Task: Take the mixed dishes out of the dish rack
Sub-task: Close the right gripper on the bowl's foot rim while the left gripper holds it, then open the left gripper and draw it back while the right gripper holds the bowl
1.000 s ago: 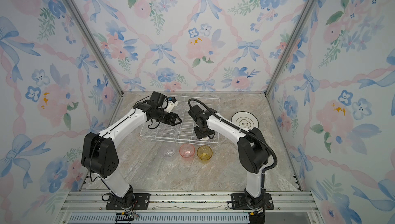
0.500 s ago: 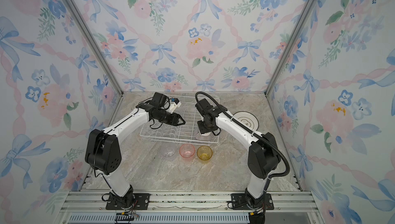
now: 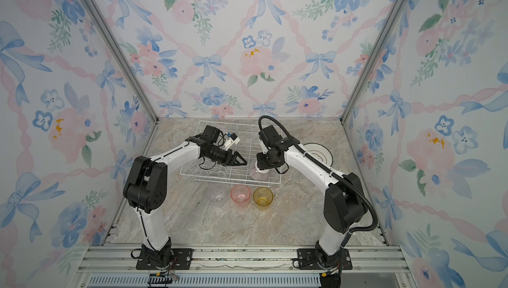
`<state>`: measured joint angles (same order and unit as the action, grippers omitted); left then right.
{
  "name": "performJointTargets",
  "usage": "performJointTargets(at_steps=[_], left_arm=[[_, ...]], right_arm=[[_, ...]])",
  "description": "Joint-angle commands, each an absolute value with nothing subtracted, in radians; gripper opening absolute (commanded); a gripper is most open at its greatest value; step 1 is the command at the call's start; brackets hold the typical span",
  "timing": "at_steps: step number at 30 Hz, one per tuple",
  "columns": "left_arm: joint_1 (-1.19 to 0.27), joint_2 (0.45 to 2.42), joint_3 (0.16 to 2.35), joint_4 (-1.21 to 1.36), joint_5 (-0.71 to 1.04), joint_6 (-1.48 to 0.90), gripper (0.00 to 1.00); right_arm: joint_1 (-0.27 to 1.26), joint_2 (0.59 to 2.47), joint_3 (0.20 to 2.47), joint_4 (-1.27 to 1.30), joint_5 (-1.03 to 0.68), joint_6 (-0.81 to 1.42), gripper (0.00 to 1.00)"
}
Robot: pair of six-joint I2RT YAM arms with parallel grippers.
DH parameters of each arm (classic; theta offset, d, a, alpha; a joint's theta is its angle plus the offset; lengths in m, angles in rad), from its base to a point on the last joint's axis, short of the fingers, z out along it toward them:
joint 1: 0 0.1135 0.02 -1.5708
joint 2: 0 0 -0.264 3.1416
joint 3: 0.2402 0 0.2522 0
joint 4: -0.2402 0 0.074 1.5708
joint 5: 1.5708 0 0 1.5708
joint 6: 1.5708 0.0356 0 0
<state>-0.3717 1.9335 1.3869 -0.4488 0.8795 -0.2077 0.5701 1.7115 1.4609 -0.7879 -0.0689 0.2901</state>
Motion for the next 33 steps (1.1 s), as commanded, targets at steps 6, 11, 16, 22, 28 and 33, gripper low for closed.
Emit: performJointTargets(at_steps=[6,11,16,22,28,33], left_arm=[[-0.365,1.968,1.348,-0.322,1.038,-0.262,0.61],[-0.374,1.975,1.328,-0.255,1.089,-0.293,0.60],[-0.391,1.978,1.305,-0.157,1.114,-0.356,0.58],[-0.404,1.964,1.241,0.041,1.159,-0.490,0.49],[-0.407,1.967,1.159,0.251,1.188,-0.631,0.46],[-0.411,1.955,1.150,0.293,1.172,-0.654,0.43]], right_arm=[[0.549,1.669,1.447,-0.700,-0.136,0.321,0.19],[0.542,1.669,1.432,-0.662,-0.164,0.339,0.19],[0.531,1.676,1.408,-0.610,-0.196,0.365,0.19],[0.526,1.686,1.395,-0.581,-0.204,0.379,0.18],[0.517,1.692,1.379,-0.549,-0.222,0.393,0.18],[0.517,1.709,1.371,-0.537,-0.233,0.398,0.18]])
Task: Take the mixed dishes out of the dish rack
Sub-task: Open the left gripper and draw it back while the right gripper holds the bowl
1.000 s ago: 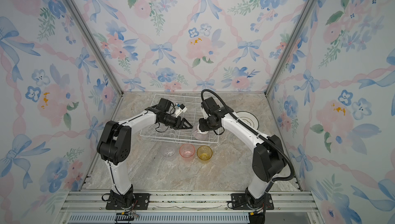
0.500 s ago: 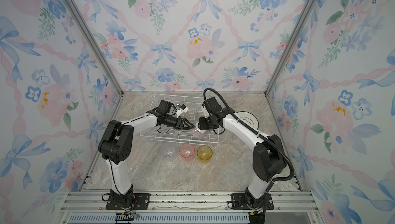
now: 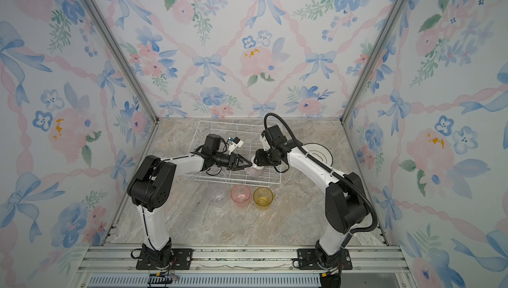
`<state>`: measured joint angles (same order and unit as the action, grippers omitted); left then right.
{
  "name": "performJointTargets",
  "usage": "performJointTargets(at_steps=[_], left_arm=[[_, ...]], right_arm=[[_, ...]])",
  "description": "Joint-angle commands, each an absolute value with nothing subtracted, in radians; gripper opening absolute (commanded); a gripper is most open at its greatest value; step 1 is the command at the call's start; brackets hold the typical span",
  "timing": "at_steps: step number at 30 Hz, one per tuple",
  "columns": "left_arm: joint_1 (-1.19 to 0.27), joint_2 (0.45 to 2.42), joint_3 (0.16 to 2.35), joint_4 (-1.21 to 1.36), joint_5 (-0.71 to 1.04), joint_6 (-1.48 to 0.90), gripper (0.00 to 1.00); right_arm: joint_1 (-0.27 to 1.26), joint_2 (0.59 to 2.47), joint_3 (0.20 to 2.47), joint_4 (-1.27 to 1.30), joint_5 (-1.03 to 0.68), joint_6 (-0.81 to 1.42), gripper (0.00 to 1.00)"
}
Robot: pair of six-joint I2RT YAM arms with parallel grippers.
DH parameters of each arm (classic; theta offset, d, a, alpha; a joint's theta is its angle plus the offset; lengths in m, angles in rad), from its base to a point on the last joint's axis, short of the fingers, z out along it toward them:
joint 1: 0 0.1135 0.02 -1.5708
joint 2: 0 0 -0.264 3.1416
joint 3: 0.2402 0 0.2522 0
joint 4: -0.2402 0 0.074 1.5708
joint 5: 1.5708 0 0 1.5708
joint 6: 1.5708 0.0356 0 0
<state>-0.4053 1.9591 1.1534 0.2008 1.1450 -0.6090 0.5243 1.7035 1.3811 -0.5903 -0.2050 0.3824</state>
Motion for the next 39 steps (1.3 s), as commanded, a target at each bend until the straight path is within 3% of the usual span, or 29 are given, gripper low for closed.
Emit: performJointTargets(at_steps=[1,13,18,39], left_arm=[[-0.410,1.957,1.156,0.296,1.176,-0.657,0.42],[-0.422,1.976,1.181,0.325,1.178,-0.678,0.36],[-0.427,1.975,1.181,0.324,1.181,-0.670,0.22],[-0.425,1.910,1.186,0.325,1.133,-0.680,0.25]], right_arm=[[0.518,1.713,1.370,-0.534,-0.235,0.399,0.18],[0.517,1.747,1.368,-0.527,-0.253,0.401,0.17],[0.520,1.765,1.371,-0.524,-0.261,0.401,0.18],[0.524,1.700,1.398,-0.584,-0.241,0.379,0.21]])
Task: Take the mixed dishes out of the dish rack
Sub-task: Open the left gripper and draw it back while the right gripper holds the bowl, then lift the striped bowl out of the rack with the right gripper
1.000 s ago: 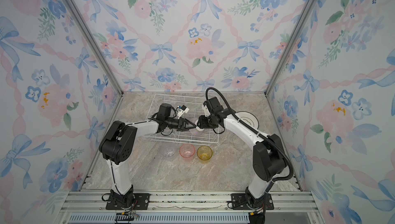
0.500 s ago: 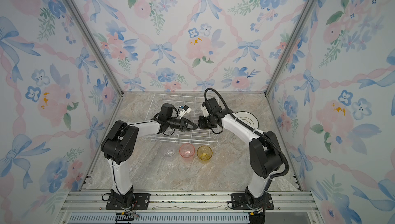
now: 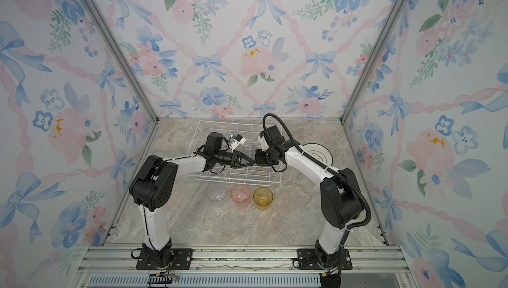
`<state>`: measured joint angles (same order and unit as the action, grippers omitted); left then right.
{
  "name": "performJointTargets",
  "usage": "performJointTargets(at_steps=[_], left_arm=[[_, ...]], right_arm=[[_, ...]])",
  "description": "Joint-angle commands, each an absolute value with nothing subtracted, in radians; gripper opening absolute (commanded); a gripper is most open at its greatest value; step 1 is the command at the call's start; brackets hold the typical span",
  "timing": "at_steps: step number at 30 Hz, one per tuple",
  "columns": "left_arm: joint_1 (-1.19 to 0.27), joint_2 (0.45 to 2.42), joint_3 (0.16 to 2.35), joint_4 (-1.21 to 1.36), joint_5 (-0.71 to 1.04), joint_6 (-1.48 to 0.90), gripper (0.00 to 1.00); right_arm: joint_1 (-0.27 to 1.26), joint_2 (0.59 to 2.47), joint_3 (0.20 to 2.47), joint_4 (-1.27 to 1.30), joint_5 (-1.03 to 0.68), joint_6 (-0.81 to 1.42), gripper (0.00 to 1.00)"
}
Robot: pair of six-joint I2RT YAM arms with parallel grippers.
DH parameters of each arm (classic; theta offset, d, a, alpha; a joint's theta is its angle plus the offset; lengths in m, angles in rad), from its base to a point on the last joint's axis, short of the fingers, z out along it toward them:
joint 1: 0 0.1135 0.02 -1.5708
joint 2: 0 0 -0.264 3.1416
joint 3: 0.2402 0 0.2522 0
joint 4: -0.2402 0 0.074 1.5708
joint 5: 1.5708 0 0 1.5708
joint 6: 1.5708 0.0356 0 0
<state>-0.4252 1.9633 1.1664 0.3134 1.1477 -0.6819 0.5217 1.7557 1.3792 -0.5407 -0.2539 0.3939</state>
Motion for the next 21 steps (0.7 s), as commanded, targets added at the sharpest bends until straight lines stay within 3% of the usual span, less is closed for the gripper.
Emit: performJointTargets(at_steps=[1,7,13,18,21], left_arm=[[-0.426,1.903,1.186,0.325,1.129,-0.680,0.26],[-0.426,1.847,1.204,0.266,1.070,-0.639,0.27],[-0.437,1.789,1.320,-0.096,0.924,-0.395,0.27],[-0.423,1.720,1.332,-0.211,0.850,-0.314,0.28],[-0.408,1.688,1.330,-0.275,0.801,-0.264,0.29]], right_arm=[[0.523,1.691,1.402,-0.594,-0.239,0.376,0.22],[0.516,1.667,1.434,-0.660,-0.166,0.373,0.33],[0.506,1.688,1.448,-0.685,-0.057,0.443,0.39],[0.505,1.736,1.501,-0.775,0.003,0.477,0.55],[0.505,1.731,1.476,-0.745,-0.006,0.504,0.59]])
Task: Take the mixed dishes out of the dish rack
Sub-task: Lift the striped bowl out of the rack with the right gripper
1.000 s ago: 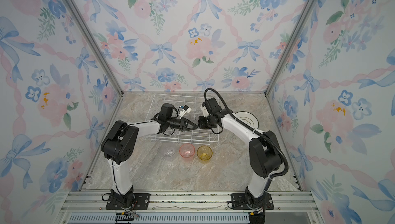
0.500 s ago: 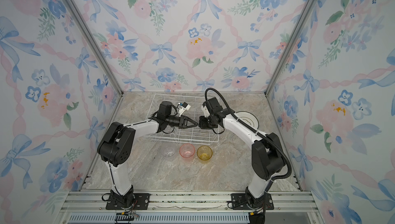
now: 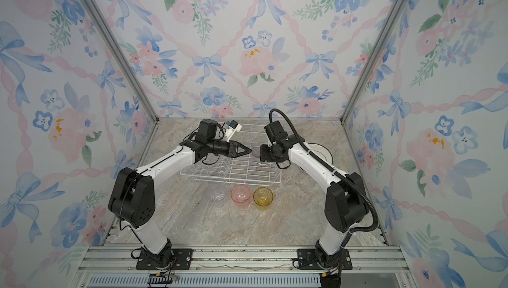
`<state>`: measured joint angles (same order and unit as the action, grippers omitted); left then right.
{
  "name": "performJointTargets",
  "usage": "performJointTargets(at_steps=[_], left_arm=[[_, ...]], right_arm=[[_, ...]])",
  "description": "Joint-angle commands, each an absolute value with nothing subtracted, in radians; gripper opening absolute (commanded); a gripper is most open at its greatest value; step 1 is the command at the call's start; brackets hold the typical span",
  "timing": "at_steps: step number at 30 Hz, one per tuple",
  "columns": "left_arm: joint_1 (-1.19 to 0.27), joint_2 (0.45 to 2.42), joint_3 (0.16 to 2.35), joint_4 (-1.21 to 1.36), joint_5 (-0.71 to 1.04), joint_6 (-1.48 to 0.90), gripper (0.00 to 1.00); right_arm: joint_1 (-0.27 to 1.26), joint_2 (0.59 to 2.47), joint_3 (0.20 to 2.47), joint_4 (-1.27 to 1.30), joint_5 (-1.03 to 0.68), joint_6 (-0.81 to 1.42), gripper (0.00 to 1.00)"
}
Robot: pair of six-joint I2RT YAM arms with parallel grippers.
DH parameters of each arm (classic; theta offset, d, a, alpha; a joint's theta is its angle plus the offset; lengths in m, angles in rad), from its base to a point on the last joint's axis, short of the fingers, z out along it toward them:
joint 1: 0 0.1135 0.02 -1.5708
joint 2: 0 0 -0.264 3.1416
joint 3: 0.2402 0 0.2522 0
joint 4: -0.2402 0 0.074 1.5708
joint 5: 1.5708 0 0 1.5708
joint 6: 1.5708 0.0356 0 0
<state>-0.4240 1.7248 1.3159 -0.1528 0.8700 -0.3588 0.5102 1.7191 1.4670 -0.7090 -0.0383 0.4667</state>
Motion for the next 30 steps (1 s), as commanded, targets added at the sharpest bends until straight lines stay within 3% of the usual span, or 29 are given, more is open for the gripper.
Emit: performJointTargets(at_steps=[1,17,30], left_arm=[[-0.405,1.678,1.330,-0.298,0.784,-0.246,0.29],[-0.342,1.579,1.267,-0.365,0.720,-0.161,0.30],[-0.307,1.566,1.253,-0.365,0.748,-0.156,0.30]], right_arm=[[0.505,1.732,1.473,-0.737,-0.006,0.513,0.59],[0.499,1.847,1.525,-0.722,-0.005,0.562,0.62],[0.492,1.807,1.482,-0.657,-0.019,0.617,0.72]])
